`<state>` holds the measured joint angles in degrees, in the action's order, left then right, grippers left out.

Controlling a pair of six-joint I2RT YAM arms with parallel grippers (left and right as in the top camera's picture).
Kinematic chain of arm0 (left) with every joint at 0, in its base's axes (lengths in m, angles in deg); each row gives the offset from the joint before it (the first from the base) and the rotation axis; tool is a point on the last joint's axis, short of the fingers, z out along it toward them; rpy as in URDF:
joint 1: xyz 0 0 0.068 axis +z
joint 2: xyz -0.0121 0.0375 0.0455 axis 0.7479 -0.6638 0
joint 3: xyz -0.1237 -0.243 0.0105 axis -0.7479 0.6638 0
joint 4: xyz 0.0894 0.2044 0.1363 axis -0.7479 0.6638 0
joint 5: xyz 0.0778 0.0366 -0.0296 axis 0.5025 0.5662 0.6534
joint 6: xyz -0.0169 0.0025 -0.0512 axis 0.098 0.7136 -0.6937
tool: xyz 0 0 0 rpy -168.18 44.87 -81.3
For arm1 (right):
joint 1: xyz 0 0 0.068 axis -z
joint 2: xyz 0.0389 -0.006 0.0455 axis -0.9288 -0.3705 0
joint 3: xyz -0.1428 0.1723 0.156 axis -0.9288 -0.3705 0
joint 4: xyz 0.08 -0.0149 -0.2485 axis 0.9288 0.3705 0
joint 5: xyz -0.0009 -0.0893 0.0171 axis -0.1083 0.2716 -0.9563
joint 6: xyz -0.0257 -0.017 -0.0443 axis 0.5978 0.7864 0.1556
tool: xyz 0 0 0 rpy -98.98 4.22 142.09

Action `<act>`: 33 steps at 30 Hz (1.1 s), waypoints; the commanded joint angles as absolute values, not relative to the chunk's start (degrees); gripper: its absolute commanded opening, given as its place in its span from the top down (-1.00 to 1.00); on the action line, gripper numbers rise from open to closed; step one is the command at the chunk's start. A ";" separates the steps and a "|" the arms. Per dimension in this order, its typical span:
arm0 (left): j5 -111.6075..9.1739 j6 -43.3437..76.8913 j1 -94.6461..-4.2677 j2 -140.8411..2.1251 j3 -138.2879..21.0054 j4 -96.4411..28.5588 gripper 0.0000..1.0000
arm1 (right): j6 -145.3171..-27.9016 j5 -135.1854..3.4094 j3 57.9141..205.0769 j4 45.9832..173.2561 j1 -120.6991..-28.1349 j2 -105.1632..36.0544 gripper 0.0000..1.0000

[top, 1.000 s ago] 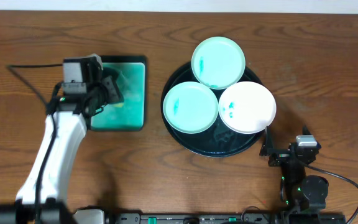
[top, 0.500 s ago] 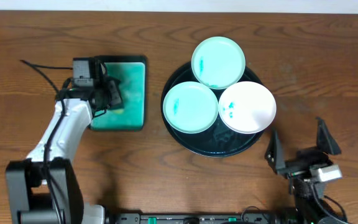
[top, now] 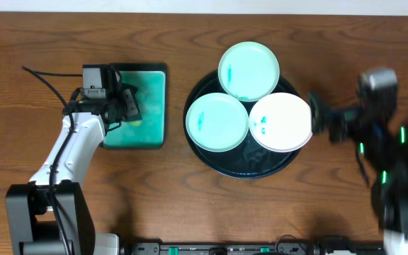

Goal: Clean dirty plates on tray and stack at the side
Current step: 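Reach the right gripper to the top pale green plate and grip its rim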

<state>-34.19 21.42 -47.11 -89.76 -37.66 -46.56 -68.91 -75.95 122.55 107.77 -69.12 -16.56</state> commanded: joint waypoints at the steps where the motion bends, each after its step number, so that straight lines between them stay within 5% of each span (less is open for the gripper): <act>1: -34.54 21.16 -47.09 -88.67 -38.03 -46.80 0.86 | -70.74 -88.04 128.64 110.42 -68.33 -26.87 -0.99; 5: -34.52 21.16 -47.09 -88.67 -38.03 -46.80 0.86 | -76.95 -102.14 130.37 101.78 -68.44 -36.66 -0.99; 9: -34.54 21.16 -47.09 -88.67 -38.03 -46.85 0.85 | -83.22 -98.40 131.18 97.85 -70.89 -43.75 -0.78; 19: -34.54 21.16 -47.09 -88.67 -38.03 -46.83 0.86 | -78.54 -77.16 146.30 122.44 -81.64 -61.56 -0.76; 29: -34.54 21.16 -47.09 -88.67 -38.03 -46.34 0.86 | -76.29 -67.76 147.88 118.31 -86.95 -70.87 -0.03; 33: -34.52 21.18 -47.09 -88.67 -38.01 -46.39 0.85 | -76.27 -65.42 147.86 120.19 -87.56 -74.00 0.02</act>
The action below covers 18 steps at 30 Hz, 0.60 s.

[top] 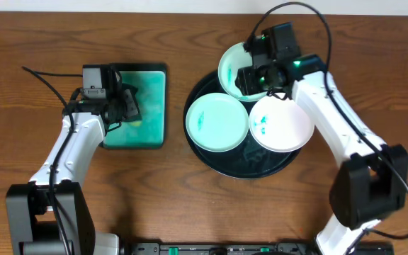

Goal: Clean dirty plates on tray and stack at the side
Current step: 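Reach the right gripper to the top pale green plate and grip its rim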

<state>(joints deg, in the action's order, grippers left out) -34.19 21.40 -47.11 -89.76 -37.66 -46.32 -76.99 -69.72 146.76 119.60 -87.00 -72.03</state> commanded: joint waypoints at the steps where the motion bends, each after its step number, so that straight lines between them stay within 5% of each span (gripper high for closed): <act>1: -34.52 21.18 -47.09 -88.67 -38.03 -46.39 0.86 | -76.27 -65.81 147.86 120.47 -87.72 -74.78 0.04; 18: -34.52 21.18 -47.09 -88.67 -38.03 -46.63 0.86 | -73.67 -65.83 147.77 125.50 -89.36 -82.48 0.14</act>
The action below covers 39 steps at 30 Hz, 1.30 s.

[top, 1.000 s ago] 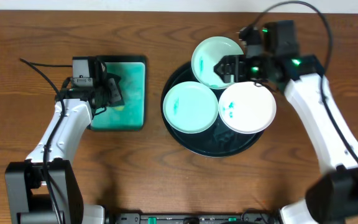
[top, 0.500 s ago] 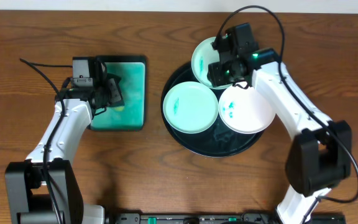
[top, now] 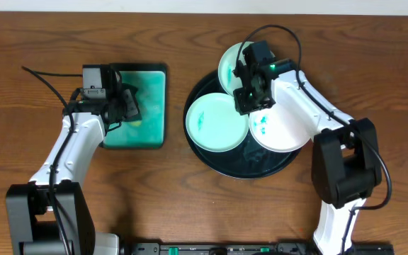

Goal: Clean dirty plates on tray and stack at the side
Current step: 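Reach the right gripper to the top pale green plate and grip its rim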

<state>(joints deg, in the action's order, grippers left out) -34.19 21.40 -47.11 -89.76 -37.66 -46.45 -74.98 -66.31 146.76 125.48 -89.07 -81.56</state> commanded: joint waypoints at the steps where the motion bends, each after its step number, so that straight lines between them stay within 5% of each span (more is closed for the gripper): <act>1: -34.52 21.18 -47.09 -88.67 -38.03 -46.63 0.85 | -73.67 -65.81 147.77 125.39 -89.36 -82.63 0.14; 39: -34.54 21.16 -47.09 -88.67 -38.03 -46.63 0.86 | -74.39 -68.46 142.37 121.78 -89.64 -83.94 0.22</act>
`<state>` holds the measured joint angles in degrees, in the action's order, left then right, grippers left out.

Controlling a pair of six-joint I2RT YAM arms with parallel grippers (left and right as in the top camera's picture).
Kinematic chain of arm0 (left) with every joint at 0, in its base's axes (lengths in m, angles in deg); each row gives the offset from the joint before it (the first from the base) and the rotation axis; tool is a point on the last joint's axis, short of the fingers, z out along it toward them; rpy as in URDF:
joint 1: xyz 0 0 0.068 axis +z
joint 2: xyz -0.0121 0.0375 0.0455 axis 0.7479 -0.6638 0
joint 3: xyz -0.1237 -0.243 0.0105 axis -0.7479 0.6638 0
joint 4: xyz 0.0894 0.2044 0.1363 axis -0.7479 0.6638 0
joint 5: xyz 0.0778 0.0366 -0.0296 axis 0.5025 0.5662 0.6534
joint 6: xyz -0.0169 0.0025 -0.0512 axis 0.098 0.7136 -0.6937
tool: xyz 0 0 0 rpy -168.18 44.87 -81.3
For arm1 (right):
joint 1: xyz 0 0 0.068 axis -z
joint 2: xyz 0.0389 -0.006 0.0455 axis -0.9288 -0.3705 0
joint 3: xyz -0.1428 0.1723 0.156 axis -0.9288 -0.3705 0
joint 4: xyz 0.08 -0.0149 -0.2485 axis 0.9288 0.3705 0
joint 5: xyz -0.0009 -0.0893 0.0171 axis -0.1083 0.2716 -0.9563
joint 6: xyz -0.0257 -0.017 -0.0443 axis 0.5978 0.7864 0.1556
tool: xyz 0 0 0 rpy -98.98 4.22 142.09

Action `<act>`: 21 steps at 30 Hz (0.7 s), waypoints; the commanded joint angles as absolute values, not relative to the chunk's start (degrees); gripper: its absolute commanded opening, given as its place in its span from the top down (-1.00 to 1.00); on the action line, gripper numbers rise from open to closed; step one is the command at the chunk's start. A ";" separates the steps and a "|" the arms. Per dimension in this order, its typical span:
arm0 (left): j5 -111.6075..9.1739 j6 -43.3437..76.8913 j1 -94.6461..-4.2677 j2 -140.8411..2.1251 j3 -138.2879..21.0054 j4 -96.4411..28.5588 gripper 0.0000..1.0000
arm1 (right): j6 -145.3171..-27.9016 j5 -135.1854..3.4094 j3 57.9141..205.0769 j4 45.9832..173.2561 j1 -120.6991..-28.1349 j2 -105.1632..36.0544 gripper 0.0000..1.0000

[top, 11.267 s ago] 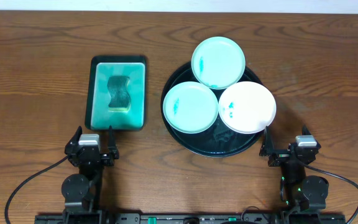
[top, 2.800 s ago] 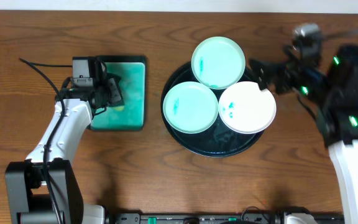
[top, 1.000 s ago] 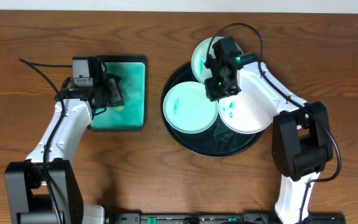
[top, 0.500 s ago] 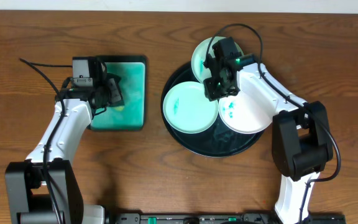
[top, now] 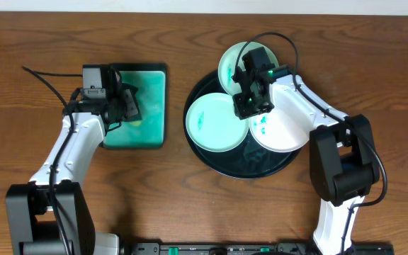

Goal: Clean dirty plates on tray and stack at the side
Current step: 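Reach the right gripper to the top pale green plate and grip its rim, then scrub the held plate with the sponge in the left gripper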

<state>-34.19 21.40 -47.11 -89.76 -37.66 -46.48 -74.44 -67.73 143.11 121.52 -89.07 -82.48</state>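
Observation:
Three dirty plates lie on a round dark tray (top: 246, 164): a mint plate (top: 217, 122) at the left, a mint plate (top: 232, 60) at the back, and a white plate (top: 283, 127) at the right. Blue-green smears mark all three. My right gripper (top: 247, 106) hovers low where the plates meet, over the back plate's near rim; its jaw state is not visible. My left gripper (top: 130, 105) rests on a green sponge pad (top: 146, 106) left of the tray; whether it grips something is hidden.
The brown wooden table (top: 190, 205) carries the tray in the middle and the sponge pad at the left. A black cable (top: 44, 78) trails behind the left arm. The right arm stretches in from the right front edge.
My right gripper has shifted slightly, staying over the junction of the three plates. The plates, the tray and the left arm look unchanged.
At first my right arm was blurred at the table's right edge, away from the tray. Then its gripper stood over the back mint plate. It later came down toward the spot where the plates meet, and it is still there. My left gripper stayed on the sponge pad throughout.

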 commanded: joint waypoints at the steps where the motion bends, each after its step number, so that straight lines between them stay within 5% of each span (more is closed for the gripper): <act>1: -34.54 21.16 -47.09 -88.67 -38.03 -46.63 0.86 | -74.41 -68.48 142.26 121.87 -89.64 -83.94 0.22; 21: -35.70 21.16 -47.26 -88.67 -38.03 -46.63 0.86 | -79.09 -68.19 142.24 125.67 -89.66 -84.14 0.43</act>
